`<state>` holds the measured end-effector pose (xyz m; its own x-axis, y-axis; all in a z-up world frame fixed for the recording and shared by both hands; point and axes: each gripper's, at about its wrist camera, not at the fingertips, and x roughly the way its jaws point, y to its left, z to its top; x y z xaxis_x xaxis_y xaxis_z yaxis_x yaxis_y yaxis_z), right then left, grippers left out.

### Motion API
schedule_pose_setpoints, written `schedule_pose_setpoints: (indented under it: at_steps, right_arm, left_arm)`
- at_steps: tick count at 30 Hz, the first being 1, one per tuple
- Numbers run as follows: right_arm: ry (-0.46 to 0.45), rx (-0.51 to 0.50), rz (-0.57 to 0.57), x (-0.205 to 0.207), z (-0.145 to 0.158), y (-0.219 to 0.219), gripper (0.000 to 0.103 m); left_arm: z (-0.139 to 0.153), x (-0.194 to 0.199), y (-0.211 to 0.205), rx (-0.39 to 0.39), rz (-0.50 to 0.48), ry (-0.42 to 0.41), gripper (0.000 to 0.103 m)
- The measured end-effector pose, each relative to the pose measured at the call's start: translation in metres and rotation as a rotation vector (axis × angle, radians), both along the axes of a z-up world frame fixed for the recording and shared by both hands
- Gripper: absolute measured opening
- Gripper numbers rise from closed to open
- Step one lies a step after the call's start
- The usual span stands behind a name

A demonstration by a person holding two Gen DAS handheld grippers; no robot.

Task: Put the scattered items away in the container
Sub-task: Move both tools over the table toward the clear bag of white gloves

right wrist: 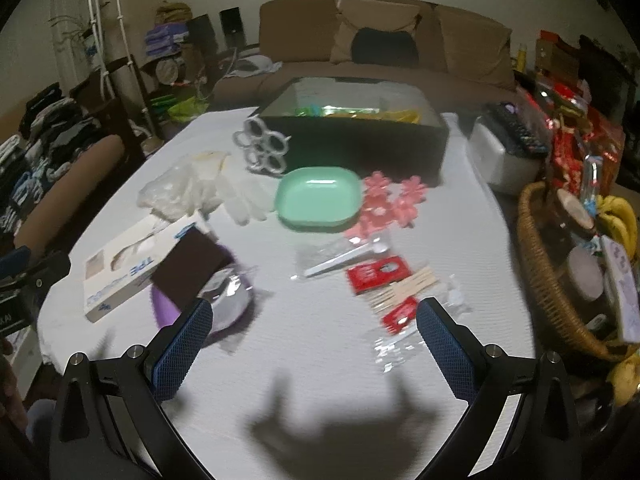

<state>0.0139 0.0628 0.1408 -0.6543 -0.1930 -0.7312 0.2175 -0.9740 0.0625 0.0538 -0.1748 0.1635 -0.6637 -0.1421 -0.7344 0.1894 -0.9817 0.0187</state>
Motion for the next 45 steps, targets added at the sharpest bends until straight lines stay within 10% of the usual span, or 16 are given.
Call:
schedule_pose_setpoints:
  at_steps: [22, 45]
  right_arm:
    - [-0.020, 0.017, 0.073, -0.002, -0.015, -0.054, 0.103]
    - [0.040, 0.036, -0.125, -0.178, 0.052, 0.031, 0.103]
  left_arm:
    - [-0.016, 0.015, -0.052, 0.023, 0.046, -0.032, 0.103]
    - [0.043, -0.223, 0.075, 0.022, -0.182, 0.017, 0.103]
